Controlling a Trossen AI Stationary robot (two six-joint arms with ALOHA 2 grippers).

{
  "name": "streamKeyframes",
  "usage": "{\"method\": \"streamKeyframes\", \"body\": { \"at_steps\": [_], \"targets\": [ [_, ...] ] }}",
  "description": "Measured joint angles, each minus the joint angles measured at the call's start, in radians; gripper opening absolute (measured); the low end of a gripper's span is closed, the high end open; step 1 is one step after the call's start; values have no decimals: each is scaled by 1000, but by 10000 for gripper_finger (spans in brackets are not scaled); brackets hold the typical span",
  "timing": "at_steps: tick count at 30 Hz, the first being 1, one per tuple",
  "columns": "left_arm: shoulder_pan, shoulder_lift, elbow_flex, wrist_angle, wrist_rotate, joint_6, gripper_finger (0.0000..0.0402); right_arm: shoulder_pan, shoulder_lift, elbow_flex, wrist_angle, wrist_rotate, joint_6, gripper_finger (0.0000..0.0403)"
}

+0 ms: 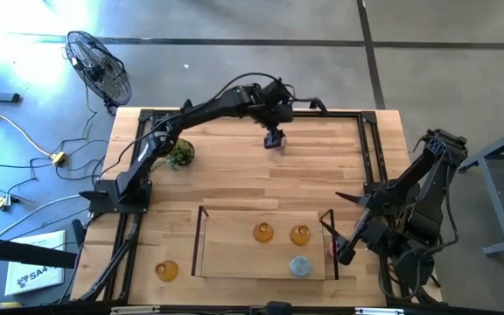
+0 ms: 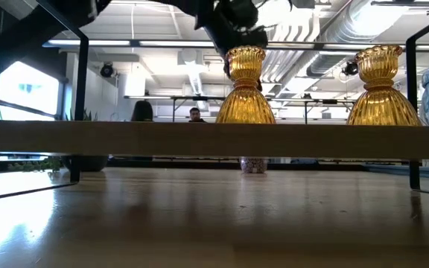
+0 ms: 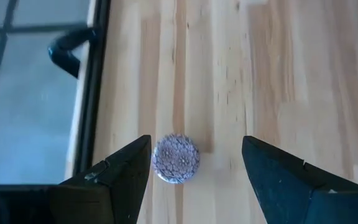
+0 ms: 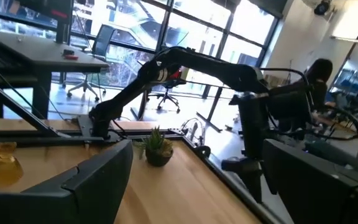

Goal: Pick & Place candle stick holders
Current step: Put the red patterned scented candle on the shelf

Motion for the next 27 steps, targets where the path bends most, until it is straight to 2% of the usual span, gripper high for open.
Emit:
{"method": "streamKeyframes", "body": {
  "at_steps": [7, 15, 27],
  "targets": [
    [2, 52, 0, -33, -6, -58, 248, 0, 0, 0, -7, -14, 95, 353],
    [8, 121, 0, -1, -8, -48, 248, -37, 0, 0, 41, -24, 112, 353],
    [18, 159, 0, -1, -40, -56, 248, -174, 0, 0, 42, -188, 171, 353]
  ]
}}
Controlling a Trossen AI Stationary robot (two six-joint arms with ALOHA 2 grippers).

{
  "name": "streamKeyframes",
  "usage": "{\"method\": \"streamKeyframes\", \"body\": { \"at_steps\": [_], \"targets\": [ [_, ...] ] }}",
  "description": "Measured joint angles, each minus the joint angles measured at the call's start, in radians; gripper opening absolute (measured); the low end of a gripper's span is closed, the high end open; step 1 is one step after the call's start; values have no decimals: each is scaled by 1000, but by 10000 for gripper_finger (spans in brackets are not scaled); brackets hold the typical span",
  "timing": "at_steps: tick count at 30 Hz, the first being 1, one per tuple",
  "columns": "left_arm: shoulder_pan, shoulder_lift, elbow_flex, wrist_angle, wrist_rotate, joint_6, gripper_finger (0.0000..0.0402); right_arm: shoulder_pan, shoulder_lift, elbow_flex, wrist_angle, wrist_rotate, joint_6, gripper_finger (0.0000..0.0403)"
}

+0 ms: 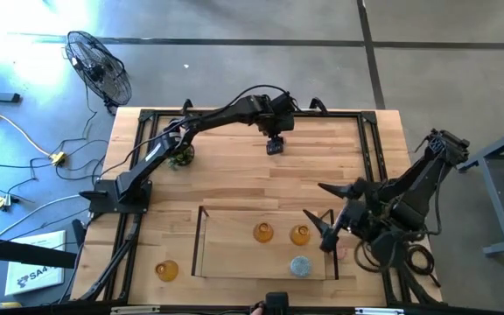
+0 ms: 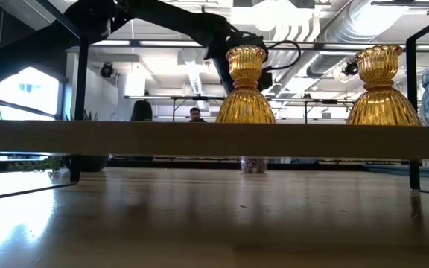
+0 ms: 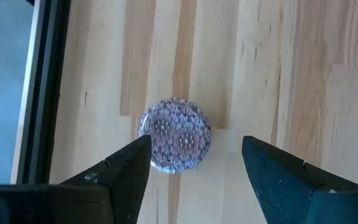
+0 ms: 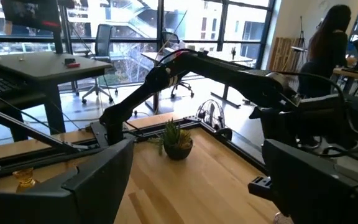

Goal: Pick & Place candle stick holders
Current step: Put the red patterned scented candle on the shelf

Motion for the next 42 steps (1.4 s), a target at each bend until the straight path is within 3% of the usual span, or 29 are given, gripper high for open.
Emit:
{"method": "streamKeyframes", "body": {
  "at_steps": [6, 14, 42],
  "targets": [
    [5, 37, 0, 16, 52, 6, 248, -72, 0, 0, 0, -93, -9, 353],
    [19, 63, 0, 6, 40, -2, 248, -130, 5, 0, 1, -193, -9, 353],
    [43, 106, 0, 35, 83, -19, 248, -147, 40, 0, 1, -232, -7, 353]
  ]
}}
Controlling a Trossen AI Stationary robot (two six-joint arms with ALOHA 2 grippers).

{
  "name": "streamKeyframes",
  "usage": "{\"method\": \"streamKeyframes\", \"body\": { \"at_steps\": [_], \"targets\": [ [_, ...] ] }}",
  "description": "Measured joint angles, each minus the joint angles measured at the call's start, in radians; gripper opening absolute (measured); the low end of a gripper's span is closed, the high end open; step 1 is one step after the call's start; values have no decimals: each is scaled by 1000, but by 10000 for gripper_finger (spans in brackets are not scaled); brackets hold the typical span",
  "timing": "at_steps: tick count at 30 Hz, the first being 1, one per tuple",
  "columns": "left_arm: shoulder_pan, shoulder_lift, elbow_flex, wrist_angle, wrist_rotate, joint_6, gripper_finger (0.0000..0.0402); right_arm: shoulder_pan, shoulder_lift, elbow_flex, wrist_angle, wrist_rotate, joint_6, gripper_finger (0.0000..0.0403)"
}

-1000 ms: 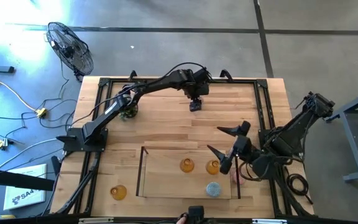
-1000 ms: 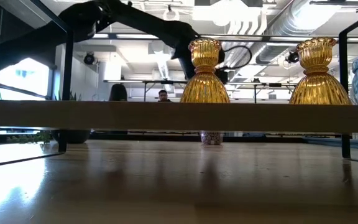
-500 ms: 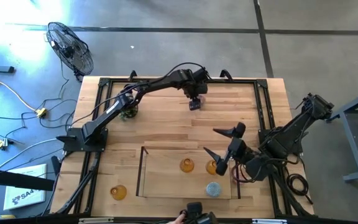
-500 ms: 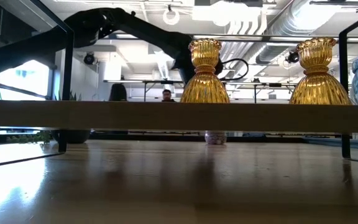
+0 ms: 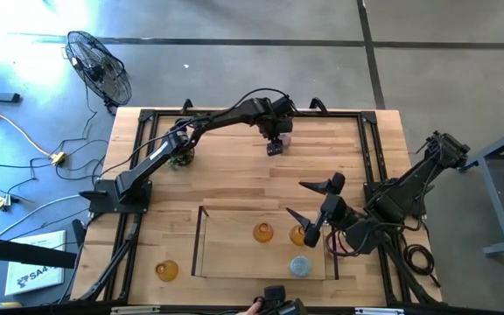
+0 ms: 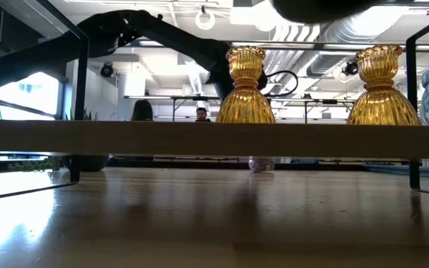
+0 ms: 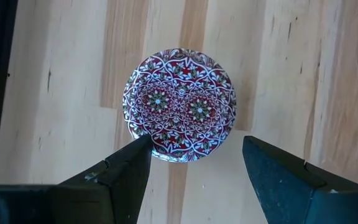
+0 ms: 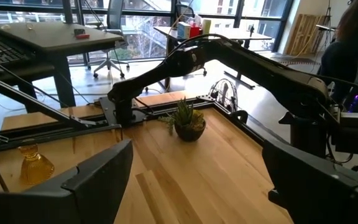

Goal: Pick & Place candle stick holders
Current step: Put the red patterned scented candle on the shelf

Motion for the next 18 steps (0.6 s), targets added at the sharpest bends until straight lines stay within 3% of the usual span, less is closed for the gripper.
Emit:
{"method": "streamKeyframes", "body": {
  "at_steps": [18],
  "targets": [
    [0, 3, 0, -13, -10, 0, 248, 0, 0, 0, 0, -14, 8, 353]
  ]
}}
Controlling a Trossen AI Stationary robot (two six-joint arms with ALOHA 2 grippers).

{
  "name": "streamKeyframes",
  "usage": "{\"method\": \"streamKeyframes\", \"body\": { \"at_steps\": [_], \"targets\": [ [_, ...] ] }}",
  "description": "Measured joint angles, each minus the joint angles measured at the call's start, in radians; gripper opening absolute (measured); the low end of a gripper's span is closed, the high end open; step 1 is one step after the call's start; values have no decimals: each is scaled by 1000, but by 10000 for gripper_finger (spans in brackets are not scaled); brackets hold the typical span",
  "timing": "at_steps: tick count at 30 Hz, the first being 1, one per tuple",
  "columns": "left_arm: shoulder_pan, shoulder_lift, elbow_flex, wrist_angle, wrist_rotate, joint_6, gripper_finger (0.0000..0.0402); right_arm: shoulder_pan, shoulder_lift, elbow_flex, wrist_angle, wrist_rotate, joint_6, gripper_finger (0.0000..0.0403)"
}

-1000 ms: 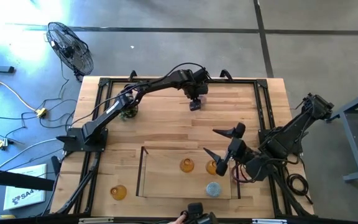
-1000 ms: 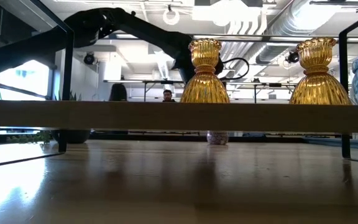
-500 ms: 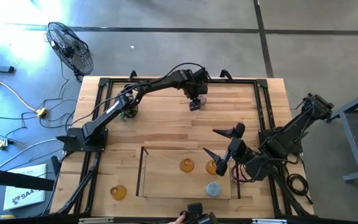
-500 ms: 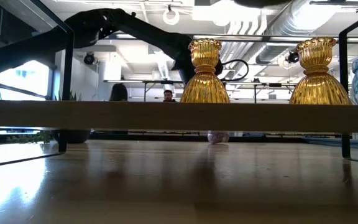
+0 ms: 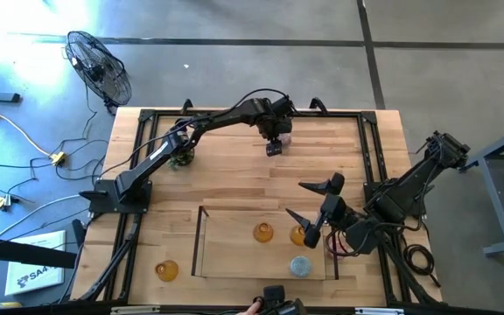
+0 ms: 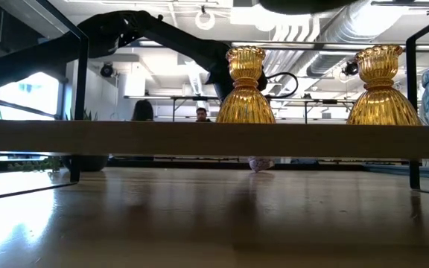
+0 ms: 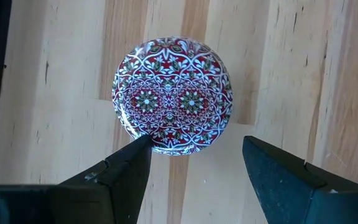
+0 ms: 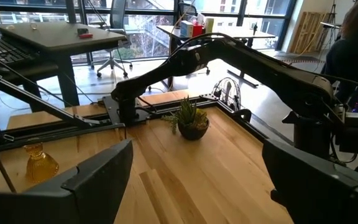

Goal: Pick & Place candle stick holders
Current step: Put the red patterned scented candle on the shelf

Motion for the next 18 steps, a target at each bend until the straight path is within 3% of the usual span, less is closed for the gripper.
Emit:
{"method": "streamKeyframes", "body": {
  "at_steps": [18],
  "targets": [
    [-2, 0, 0, -15, 0, 0, 248, 0, 0, 0, 0, -6, 0, 353]
  ]
}}
